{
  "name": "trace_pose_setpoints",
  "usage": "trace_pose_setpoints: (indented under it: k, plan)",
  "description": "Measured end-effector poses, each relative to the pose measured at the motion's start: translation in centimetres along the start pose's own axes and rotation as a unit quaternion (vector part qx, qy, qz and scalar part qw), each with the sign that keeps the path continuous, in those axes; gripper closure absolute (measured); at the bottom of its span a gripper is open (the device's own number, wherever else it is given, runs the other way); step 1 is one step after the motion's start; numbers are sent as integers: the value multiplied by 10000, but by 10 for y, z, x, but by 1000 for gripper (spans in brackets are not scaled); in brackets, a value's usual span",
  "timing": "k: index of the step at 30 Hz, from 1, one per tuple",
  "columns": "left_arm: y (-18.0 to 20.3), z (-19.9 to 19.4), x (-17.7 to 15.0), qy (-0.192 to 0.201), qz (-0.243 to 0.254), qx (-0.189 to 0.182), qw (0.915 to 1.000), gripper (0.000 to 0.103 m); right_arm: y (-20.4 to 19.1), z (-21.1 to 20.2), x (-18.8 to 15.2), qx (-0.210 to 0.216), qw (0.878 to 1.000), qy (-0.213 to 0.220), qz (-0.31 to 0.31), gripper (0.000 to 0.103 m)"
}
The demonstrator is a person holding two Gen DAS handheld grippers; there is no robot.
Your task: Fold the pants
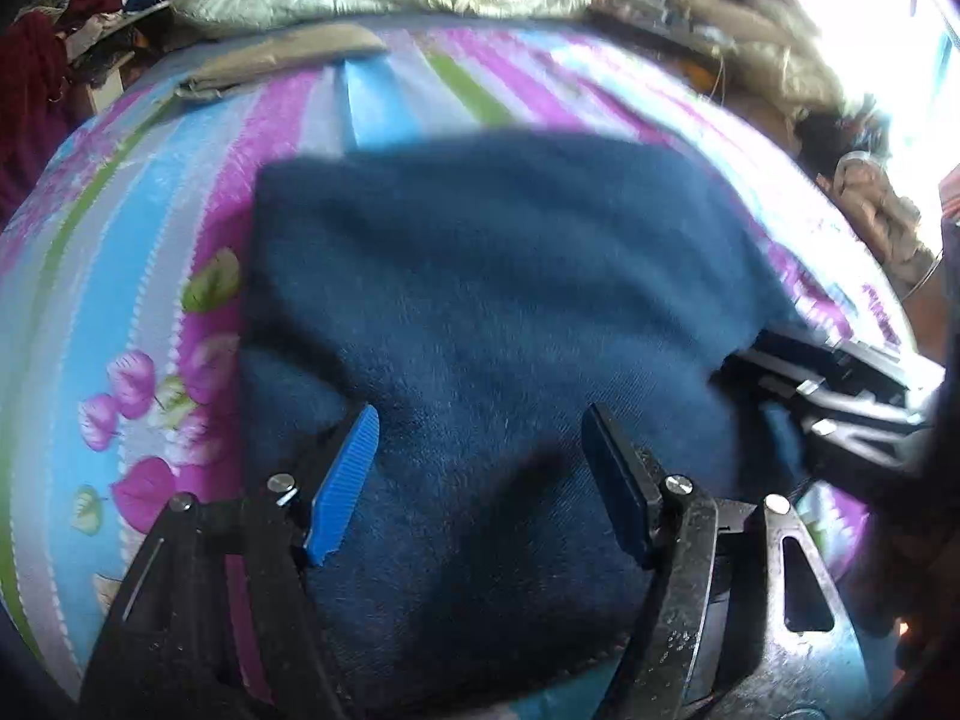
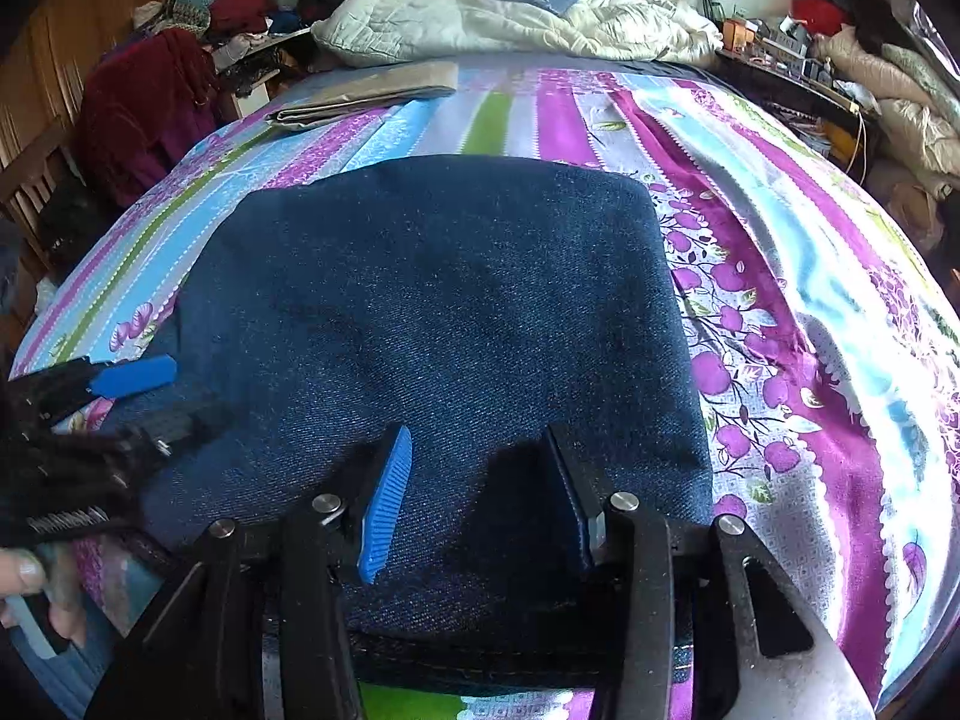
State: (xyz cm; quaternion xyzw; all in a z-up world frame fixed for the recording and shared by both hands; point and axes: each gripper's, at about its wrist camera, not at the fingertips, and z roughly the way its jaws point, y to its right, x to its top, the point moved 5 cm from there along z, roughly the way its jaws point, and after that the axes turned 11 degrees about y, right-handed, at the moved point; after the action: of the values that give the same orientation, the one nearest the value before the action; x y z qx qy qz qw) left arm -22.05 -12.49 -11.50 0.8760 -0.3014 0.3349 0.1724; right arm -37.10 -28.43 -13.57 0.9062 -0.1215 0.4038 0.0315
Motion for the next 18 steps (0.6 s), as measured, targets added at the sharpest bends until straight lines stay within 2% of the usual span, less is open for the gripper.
trace_pose_setpoints:
  k: [3, 8, 11, 12, 14, 15, 16, 18]
  plan:
    - [5, -7, -10, 266, 238, 170, 9992, 31, 0, 3, 1, 33, 9999, -121, 87, 51]
    - [3, -10, -8, 170, 127, 147, 9997, 30, 0, 6, 5, 39, 9999, -140, 73, 46]
    - [5, -5, -1, 136, 57, 81, 9999, 27, -2, 5, 5, 28, 9999, -136, 86, 45]
    - [4, -3, 0, 125, 17, 20, 9999, 20, -2, 6, 6, 32, 9999, -143, 84, 44]
    - [9, 1, 1, 37, -95, -279, 9996, 0, -3, 6, 6, 63, 9998, -160, 99, 41]
    - [12, 3, 0, -50, -88, -447, 9990, 0, -4, 6, 6, 107, 9997, -170, 108, 36]
    - [13, 5, -1, -93, -19, -385, 9992, 0, -5, 7, 6, 211, 9995, -186, 120, 30]
    - [15, 7, -2, -80, 0, -325, 9994, 0, -7, 8, 7, 266, 9993, -230, 82, 26]
